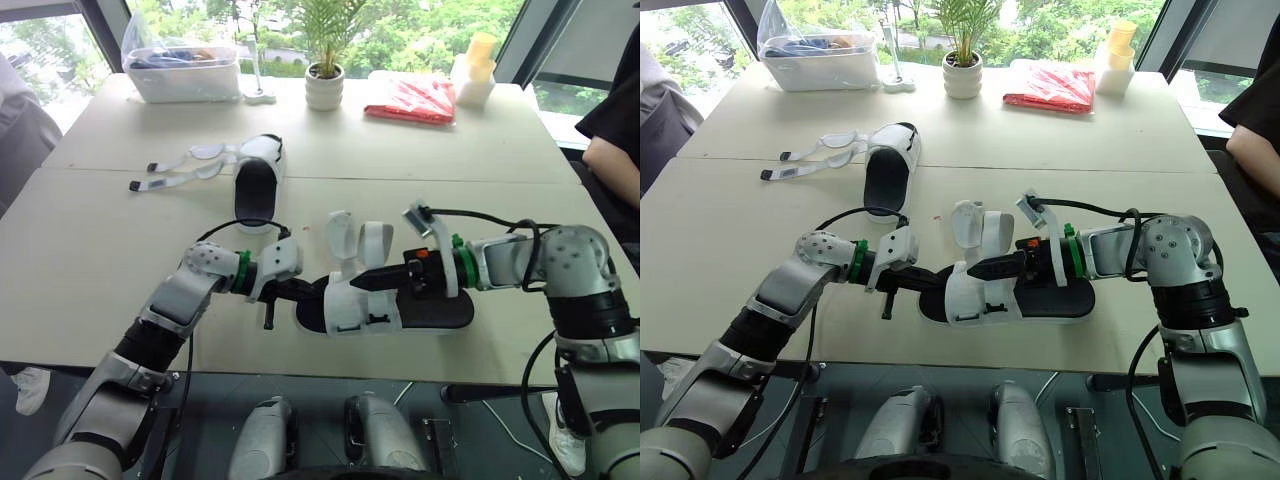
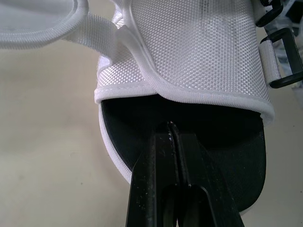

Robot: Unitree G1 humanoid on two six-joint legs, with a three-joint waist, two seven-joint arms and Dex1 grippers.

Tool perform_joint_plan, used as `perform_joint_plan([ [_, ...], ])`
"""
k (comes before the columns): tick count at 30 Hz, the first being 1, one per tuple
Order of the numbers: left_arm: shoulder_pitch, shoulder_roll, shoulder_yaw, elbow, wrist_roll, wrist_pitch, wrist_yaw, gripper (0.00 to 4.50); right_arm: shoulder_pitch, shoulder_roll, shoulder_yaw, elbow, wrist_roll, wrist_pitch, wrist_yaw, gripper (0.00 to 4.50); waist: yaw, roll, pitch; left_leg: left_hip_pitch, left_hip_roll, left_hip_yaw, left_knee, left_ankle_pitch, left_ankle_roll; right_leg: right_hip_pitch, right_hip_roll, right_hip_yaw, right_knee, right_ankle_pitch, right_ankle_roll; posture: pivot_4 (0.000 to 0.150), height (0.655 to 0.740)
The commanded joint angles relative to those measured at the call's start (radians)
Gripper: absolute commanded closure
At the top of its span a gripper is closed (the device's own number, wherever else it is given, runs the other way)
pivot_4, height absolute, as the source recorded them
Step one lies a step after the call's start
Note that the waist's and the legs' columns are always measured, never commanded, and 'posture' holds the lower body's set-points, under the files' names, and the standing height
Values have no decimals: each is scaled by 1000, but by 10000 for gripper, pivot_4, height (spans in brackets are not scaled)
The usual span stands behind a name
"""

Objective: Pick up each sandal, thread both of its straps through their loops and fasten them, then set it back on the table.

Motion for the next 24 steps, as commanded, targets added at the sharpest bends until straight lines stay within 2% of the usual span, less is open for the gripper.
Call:
perform_joint_plan([
  [1, 3, 10, -7, 21, 18, 15, 1, 45000, -11, 2, -18, -12, -35, 34, 8, 44419, 0, 0, 0, 0, 0, 0, 0, 0, 0, 0, 0, 0, 0, 0, 0, 1500, 7241],
  [11, 2, 5, -7, 22, 18, 14, 6, 45000, 86, -10, 74, -149, -258, -91, 60, 44419, 3, 0, 0, 0, 0, 0, 0, 0, 0, 0, 0, 0, 0, 0, 0, 1500, 7241],
  [18, 2, 3, -7, 26, 19, 10, 7, 45000, 175, -75, 33, -341, -272, -238, 263, 44419, 5, 0, 0, 0, 0, 0, -1, 0, 0, 0, 0, -1, 0, 0, 0, 1500, 7241],
  [24, -3, -3, -9, 35, 21, 4, 7, 45000, 221, -144, 54, -430, -318, -310, 359, 44419, 8, 0, 0, 0, 0, 0, -1, 0, 1, 0, 0, -1, -1, 0, 0, 1500, 7241],
])
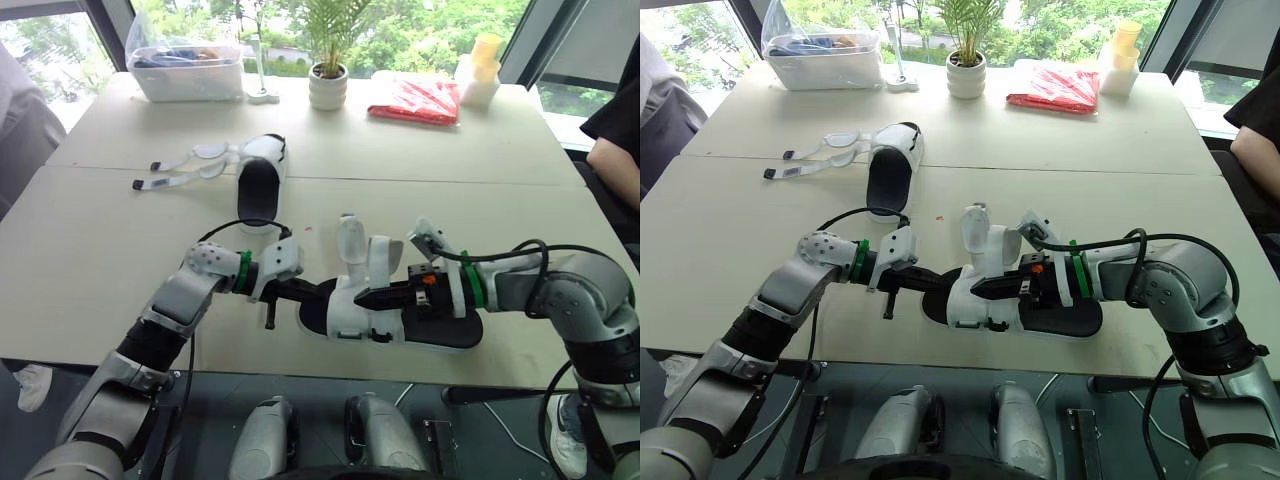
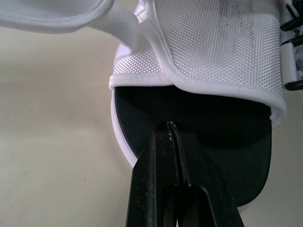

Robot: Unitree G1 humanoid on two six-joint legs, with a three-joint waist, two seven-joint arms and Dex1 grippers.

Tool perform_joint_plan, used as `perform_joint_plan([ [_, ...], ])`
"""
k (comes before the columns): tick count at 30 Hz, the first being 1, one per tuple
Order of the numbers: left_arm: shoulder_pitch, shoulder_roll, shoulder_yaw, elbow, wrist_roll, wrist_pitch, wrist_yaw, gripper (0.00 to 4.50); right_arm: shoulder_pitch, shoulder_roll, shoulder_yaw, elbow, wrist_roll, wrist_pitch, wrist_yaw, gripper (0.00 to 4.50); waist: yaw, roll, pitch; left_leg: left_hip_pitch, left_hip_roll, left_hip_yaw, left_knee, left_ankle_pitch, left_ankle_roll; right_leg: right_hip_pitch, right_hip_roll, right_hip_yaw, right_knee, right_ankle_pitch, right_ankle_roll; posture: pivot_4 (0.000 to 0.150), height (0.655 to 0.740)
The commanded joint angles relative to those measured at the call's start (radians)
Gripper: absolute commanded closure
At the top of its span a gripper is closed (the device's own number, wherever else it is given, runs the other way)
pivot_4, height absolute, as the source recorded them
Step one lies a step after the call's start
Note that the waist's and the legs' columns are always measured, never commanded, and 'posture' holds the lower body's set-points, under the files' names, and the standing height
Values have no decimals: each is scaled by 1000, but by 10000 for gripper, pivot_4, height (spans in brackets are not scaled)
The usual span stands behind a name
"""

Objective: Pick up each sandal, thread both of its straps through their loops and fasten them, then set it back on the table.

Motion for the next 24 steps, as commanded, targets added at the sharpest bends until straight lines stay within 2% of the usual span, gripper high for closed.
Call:
perform_joint_plan([
  [1, 0, 8, -9, 26, 22, 8, 3, 45000, 31, -43, 25, -63, -42, -35, 51, 44419, 0, 0, 0, 0, 0, 0, 0, 0, 0, 0, 0, 0, 0, 0, 0, 1500, 7241],
  [6, -15, -7, -14, 40, 24, 3, 3, 45000, 90, -69, 118, -105, -193, -119, 26, 44419, 2, 0, 0, 0, 0, 0, 1, 0, 0, 1, 0, 0, 0, -1, -3, 1500, 7241],
  [13, -23, -17, -29, 57, 32, -18, 1, 45000, 148, -79, 85, -103, -226, -129, -4, 44419, 1, 0, -1, 1, 0, 0, 2, 0, 0, 3, -1, 0, 0, -2, -3, 1500, 7241],
  [16, -28, -21, -30, 68, 31, -23, -2, 45000, 180, -100, 46, -150, -177, -119, 19, 44419, 5, 0, -1, 1, 0, 0, 2, 0, 0, 3, -1, 0, 0, -2, -3, 1500, 7241],
  [19, -33, -23, -32, 76, 30, -29, -7, 45000, 188, -89, -17, -178, -100, -64, -6, 36433, 7, 0, -1, 1, -1, 0, 2, -1, 1, 3, -1, -1, -1, -1, -3, 1500, 7241],
  [22, -38, -25, -33, 84, 31, -34, -11, 45000, 187, -73, -69, -199, -64, -42, -48, 22608, 6, 0, -1, 1, -1, 0, 2, 0, 1, 3, -1, -1, 0, -1, -2, 1500, 7241],
  [24, -45, -28, -36, 92, 30, -39, -20, 45000, 199, -85, -169, -224, 17, -15, -72, 12173, 5, 0, -1, 1, -1, 0, 2, 0, 1, 3, -1, -1, 0, -1, -3, 1500, 7241],
])
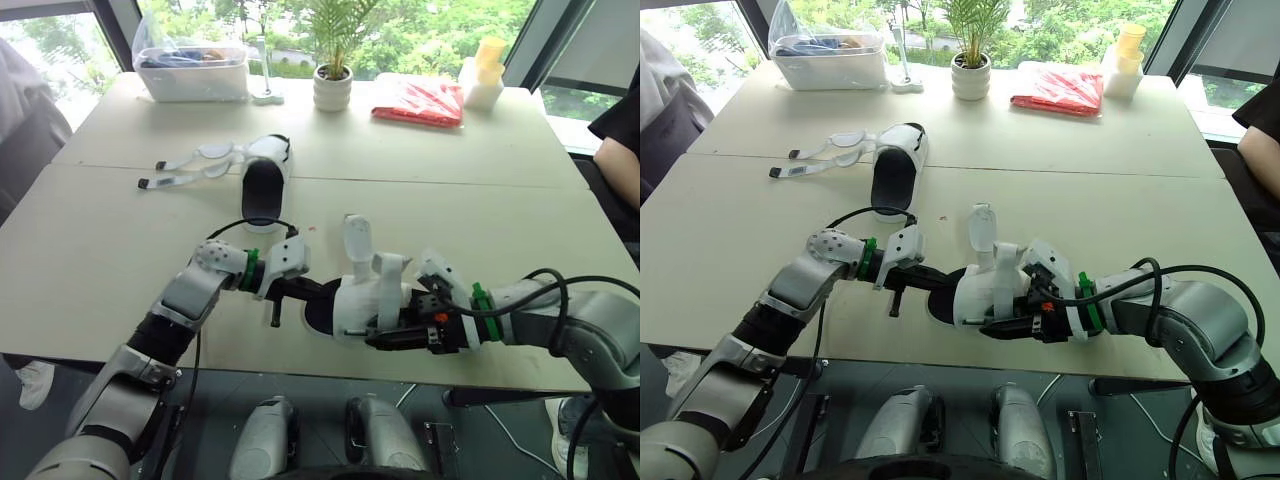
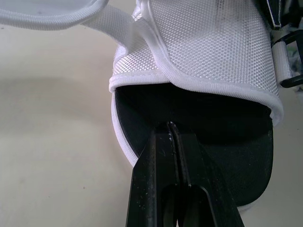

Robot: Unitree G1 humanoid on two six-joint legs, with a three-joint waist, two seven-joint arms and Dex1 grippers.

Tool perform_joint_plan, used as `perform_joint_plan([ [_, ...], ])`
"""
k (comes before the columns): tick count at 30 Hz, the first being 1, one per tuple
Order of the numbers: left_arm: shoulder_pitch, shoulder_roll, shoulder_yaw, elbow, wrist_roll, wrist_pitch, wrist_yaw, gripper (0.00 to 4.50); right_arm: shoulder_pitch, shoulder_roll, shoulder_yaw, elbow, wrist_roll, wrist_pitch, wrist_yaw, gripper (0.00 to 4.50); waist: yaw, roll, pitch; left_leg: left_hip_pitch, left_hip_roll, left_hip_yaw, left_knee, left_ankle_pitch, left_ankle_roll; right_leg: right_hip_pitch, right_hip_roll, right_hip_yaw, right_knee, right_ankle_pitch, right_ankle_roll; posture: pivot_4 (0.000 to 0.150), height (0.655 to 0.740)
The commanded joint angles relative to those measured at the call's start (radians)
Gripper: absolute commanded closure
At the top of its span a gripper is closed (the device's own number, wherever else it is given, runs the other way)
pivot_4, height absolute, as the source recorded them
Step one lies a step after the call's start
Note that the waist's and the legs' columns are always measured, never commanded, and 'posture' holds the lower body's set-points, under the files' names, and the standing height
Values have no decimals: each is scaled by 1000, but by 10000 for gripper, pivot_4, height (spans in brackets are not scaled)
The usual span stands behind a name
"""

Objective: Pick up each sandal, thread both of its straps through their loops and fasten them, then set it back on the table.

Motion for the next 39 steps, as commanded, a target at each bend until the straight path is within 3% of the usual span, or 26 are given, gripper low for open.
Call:
perform_joint_plan([
  [1, -11, -1, -15, 29, 25, -4, -9, 45000, 28, -28, -178, -44, 124, 52, -51, 7307, 0, 0, 0, 0, 0, 0, 0, 0, 0, 0, 0, 0, 0, 0, 0, 1500, 7241],
  [2, -13, -2, -16, 33, 25, -6, -12, 45000, 42, -37, -217, -54, 158, 65, -61, 2453, 1, 0, 0, 0, 0, 0, 0, 0, 0, 0, 0, 0, 0, 0, 0, 1500, 7241],
  [3, -19, -8, -19, 45, 29, -13, -14, 45000, 102, -61, -291, -88, 199, 79, -59, 640, 4, 0, 0, 0, 0, 0, 0, 0, 0, 0, -1, 0, 0, 0, 0, 1500, 7241],
  [7, -34, -23, -25, 77, 35, -31, -24, 45000, 372, -82, -493, -196, 326, 104, -103, 640, 21, 0, 0, -1, 0, 0, -1, 0, 0, 0, -1, -1, 0, 1, 2, 1500, 7241],
  [11, -39, -30, -28, 88, 38, -41, -33, 45000, 543, -37, -505, -249, 295, 54, -158, 640, 17, 1, 0, 0, 0, 0, 0, 0, 0, 1, -1, -1, 0, 1, 3, 1500, 7241],
  [26, -33, -36, -27, 65, 52, -35, -40, 45000, 386, 173, -229, -54, 247, -8, -369, 640, 16, 1, -1, 1, 0, 0, 1, 1, 0, 2, -1, -2, 0, 0, 1, 1500, 7241],
  [29, -29, -32, -23, 59, 52, -32, -38, 45000, 351, 208, -231, -34, 272, -13, -402, 7743, 15, 1, -1, 1, 0, 0, 1, 1, 0, 2, -1, -2, 0, 0, 1, 1500, 7241],
  [36, -21, -29, -19, 48, 52, -28, -34, 45000, 354, 200, -240, -40, 314, -4, -417, 42991, 16, 1, -1, 1, 1, 0, 1, 1, 0, 2, -1, -2, 0, 1, 2, 1500, 7241],
  [39, -21, -32, -21, 47, 52, -26, -30, 45000, 374, 175, -238, -54, 305, -6, -394, 44622, 16, 1, -1, 1, 1, 0, 1, 1, 0, 2, -1, -2, 0, 1, 1, 1500, 7241],
])
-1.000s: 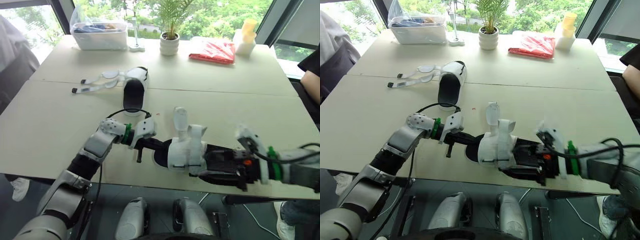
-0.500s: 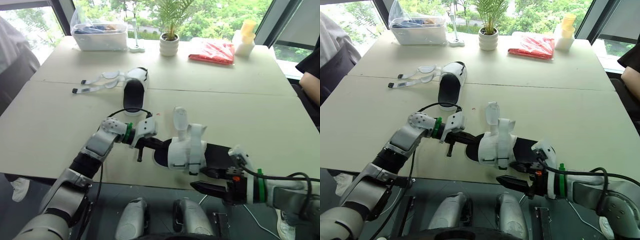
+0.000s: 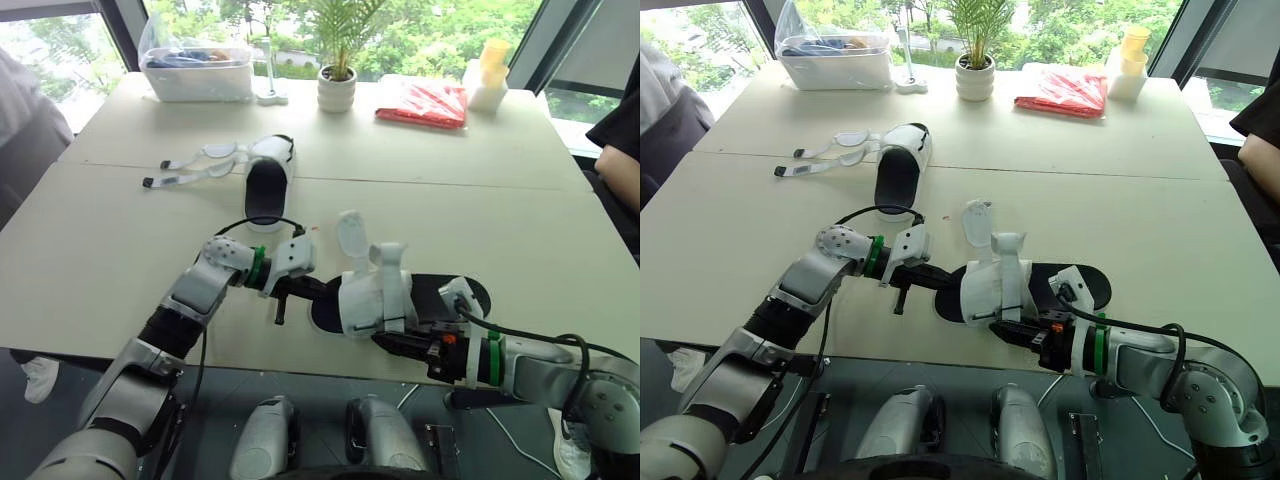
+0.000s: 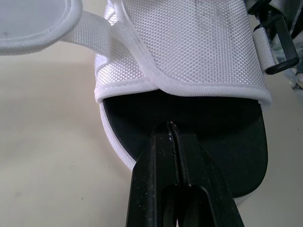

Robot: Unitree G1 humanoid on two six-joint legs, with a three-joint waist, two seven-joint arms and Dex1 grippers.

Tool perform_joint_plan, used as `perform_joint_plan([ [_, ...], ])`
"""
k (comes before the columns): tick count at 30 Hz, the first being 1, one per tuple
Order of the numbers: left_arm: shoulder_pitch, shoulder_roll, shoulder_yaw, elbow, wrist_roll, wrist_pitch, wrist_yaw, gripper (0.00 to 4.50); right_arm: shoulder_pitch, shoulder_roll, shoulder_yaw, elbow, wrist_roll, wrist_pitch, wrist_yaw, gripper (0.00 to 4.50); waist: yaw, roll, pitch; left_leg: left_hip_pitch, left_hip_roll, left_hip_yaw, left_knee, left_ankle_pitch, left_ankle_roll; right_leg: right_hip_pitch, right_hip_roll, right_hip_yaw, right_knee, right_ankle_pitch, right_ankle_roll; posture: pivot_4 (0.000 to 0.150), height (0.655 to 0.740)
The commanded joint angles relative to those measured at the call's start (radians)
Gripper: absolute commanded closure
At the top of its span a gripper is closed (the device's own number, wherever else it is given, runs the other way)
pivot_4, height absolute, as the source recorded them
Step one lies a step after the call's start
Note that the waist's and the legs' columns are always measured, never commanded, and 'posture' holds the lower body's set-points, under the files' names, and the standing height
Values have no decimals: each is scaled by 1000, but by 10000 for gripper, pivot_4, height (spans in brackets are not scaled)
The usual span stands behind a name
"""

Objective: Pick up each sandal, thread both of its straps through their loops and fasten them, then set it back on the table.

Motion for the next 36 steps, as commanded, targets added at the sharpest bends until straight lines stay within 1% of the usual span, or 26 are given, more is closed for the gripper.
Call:
perform_joint_plan([
  [1, 11, 5, -14, -8, 20, 9, 3, 45000, 32, -43, -12, -50, 6, -16, 44, 44622, 0, 0, 0, 0, 0, 0, 0, 0, 0, 0, 0, 0, 0, 0, 0, 1500, 7241],
  [5, 5, -2, -18, 0, 22, 6, 5, 45000, 101, -111, -3, -100, -48, -46, 106, 44622, 2, 0, 0, 0, 0, 0, 0, 0, 0, 0, 0, 0, 0, 0, 1, 1500, 7241],
  [7, 1, -11, -24, 8, 27, 1, 8, 45000, 167, -146, -7, -144, -93, -75, 147, 44622, 4, 1, 0, 0, 0, 0, 0, 0, 0, 0, 0, 0, 0, 0, 1, 1500, 7241],
  [10, -1, -19, -29, 15, 36, -5, 9, 45000, 236, -168, -13, -175, -131, -117, 183, 44622, 3, 0, 0, 0, 0, 0, 0, 0, 1, 0, 0, 0, 0, 0, 1, 1500, 7241],
  [13, -4, -26, -32, 21, 38, -7, 0, 45000, 361, -180, -48, -250, -158, -162, 223, 44622, 8, 1, -1, 0, 0, 0, 1, 0, 1, 1, 0, 0, 0, 0, 1, 1500, 7241],
  [17, -13, -35, -41, 45, 50, -31, -14, 45000, 548, -189, -159, -407, -136, -229, 285, 44622, 4, 1, -1, 0, 0, -1, 1, 0, 1, 1, 0, -1, 0, 1, 4, 1500, 7241],
  [21, -31, -48, -40, 79, 58, -51, -21, 45000, 623, -217, -234, -462, -91, -301, 336, 44622, 4, -1, -2, 1, 0, 0, 1, 0, 1, 3, 0, -1, 0, 1, 4, 1500, 7241],
  [25, -42, -58, -41, 98, 59, -63, -29, 45000, 640, -264, -291, -465, -45, -371, 364, 44622, 5, -1, -2, 1, 0, 0, 2, -1, 1, 3, 0, -1, -1, 1, 4, 1500, 7241],
  [26, -43, -59, -43, 99, 60, -67, -32, 45000, 616, -275, -320, -460, 5, -376, 351, 44622, 5, -1, -2, 1, 0, 0, 1, -1, 1, 3, 0, -1, -1, 1, 4, 1500, 7241],
  [27, -43, -60, -44, 100, 61, -70, -34, 45000, 562, -295, -343, -436, 72, -388, 330, 44622, 5, -1, -2, 1, 0, 0, 1, -1, 1, 3, 0, -1, -1, 1, 5, 1500, 7241],
  [28, -42, -60, -46, 101, 62, -74, -35, 45000, 480, -325, -352, -390, 145, -396, 306, 44622, 3, -1, -1, 1, 0, 0, 1, -1, 1, 3, 0, -1, -1, 1, 5, 1500, 7241],
  [30, -40, -60, -46, 100, 63, -78, -35, 45000, 272, -383, -298, -254, 250, -387, 229, 44622, -1, -2, -1, 1, 0, 0, 3, -1, 1, 3, 0, -1, -1, 1, 5, 1500, 7241],
  [33, -37, -60, -44, 97, 64, -79, -35, 45000, 72, -416, -190, -134, 303, -337, 156, 44622, 5, -3, 0, 1, 0, 0, 3, 0, 1, 4, -1, -1, -2, 0, 2, 1500, 7241],
  [36, -28, -56, -38, 83, 63, -70, -28, 45000, -163, -379, -26, 6, 292, -266, 74, 44622, 1, -3, 0, -1, 1, 0, 1, 0, 0, 1, -1, -2, -1, 0, 2, 1500, 7241],
])
